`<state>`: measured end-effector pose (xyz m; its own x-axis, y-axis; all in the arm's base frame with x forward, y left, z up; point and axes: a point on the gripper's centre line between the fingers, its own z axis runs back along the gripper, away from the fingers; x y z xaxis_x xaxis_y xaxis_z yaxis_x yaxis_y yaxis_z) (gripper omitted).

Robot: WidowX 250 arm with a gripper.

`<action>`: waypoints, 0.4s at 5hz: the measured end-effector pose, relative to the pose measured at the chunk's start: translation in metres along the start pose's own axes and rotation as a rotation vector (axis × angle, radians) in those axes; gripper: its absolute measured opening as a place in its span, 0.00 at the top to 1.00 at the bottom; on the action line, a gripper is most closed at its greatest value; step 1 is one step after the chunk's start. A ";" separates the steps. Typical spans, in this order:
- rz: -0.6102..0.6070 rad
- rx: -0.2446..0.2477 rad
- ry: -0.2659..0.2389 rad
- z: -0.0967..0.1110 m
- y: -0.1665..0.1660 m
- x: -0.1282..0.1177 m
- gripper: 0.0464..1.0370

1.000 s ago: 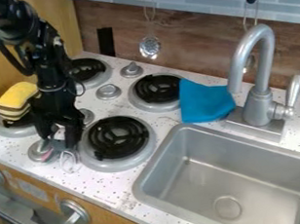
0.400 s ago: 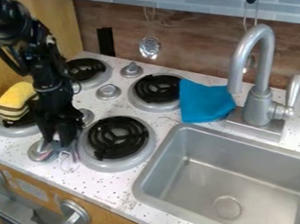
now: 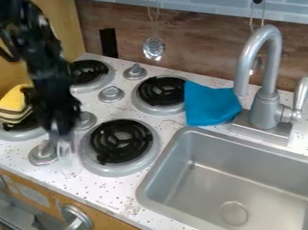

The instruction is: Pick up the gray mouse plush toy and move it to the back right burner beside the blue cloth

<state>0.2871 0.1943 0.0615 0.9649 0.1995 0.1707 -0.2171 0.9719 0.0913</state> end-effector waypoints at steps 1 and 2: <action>-0.010 0.030 -0.063 0.031 0.001 0.005 0.55; -0.026 -0.040 -0.093 0.046 -0.016 0.009 0.55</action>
<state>0.2921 0.1745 0.1067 0.9518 0.1631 0.2596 -0.1841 0.9812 0.0583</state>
